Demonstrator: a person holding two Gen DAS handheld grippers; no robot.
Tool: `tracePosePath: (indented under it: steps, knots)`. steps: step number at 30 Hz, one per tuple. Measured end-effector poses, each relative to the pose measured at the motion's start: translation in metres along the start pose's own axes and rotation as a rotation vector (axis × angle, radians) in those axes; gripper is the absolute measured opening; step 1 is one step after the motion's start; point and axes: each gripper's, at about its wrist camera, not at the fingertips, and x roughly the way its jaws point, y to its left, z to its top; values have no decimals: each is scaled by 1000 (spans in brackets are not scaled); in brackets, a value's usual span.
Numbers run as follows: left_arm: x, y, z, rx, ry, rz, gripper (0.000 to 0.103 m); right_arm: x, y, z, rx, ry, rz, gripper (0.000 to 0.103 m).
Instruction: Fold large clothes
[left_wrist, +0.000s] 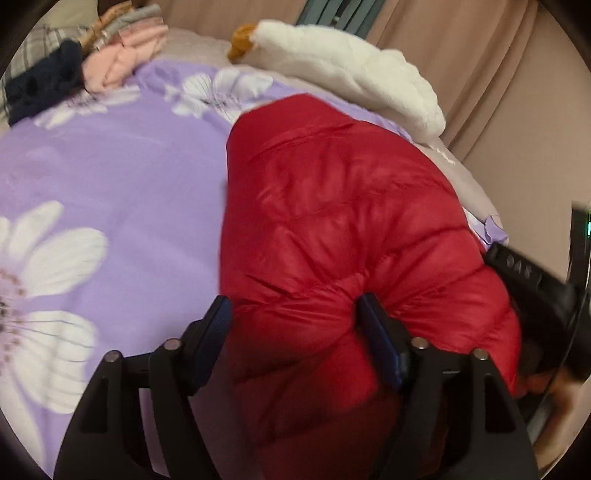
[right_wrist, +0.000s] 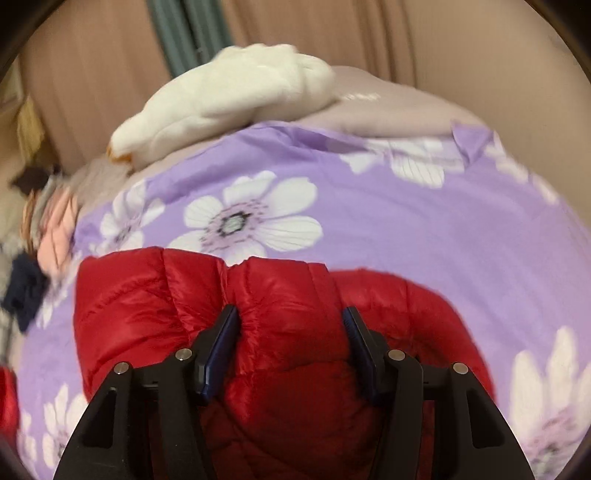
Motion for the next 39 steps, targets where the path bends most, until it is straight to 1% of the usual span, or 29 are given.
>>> tracePosePath:
  steps: [1,2,3,4,6,8,12,19,22,24,26,27,29,31,32,33,34,35,36,37,38,39]
  knots:
    - [3,-3,1,10,0,-7,74,3,-8,-1,32,1,21,56]
    - [4,-8,0,30,-5,4,75,5,-17,-4,70,-3,46,56]
    - [5,-14,-2,60,-17,30,75,6,-21,-7,81,-12,56,56]
    - [4,-21,-5,103,-52,65,75,6,-21,-10,65,-26,54,56]
    - [5,-30,-10,156,-102,122,75,5,-16,-12,52,-34,30,56]
    - [7,-31,-13,171,-118,143,75,5,-9,-15,32,-53,4,56]
    - [12,-22,-11,147,-96,114,76,5,-10,-15,29,-67,-9,56]
    - [17,-25,-13,146,-101,127,77,9,-13,-15,26,-76,-23,56]
    - [17,-22,-11,136,-90,123,79,7,-11,-14,22,-74,-34,56]
    - [16,-16,-8,120,-72,97,82,1,-8,-14,23,-69,-51,56]
    - [12,-8,-5,104,-51,67,83,-8,-8,-14,40,-60,-55,56]
    - [7,-5,-4,101,-52,61,82,-17,-9,-15,54,-60,-44,56]
    - [-6,-5,-3,108,-71,65,78,-33,-11,-17,81,-59,-13,56]
    - [-17,-12,-1,150,-75,91,71,-48,-12,-17,82,-37,4,59]
    - [-24,-17,0,172,-87,101,68,-56,-12,-16,76,-22,9,59]
    - [-32,-20,2,175,-101,94,68,-62,-13,-15,72,-19,16,59]
    - [-45,-23,6,165,-133,52,68,-69,-12,-15,67,-23,22,59]
    - [-55,-25,10,149,-162,13,68,-76,-11,-15,57,-31,19,59]
    - [-62,-28,14,135,-183,-10,68,-84,-10,-15,35,-46,-5,59]
    - [-64,-30,17,130,-190,-15,68,-85,-7,-15,17,-58,-26,59]
    - [-61,-36,23,133,-183,-4,68,-88,-5,-18,-16,-79,-51,59]
    - [-53,-41,25,146,-161,17,68,-87,-4,-21,-29,-87,-57,59]
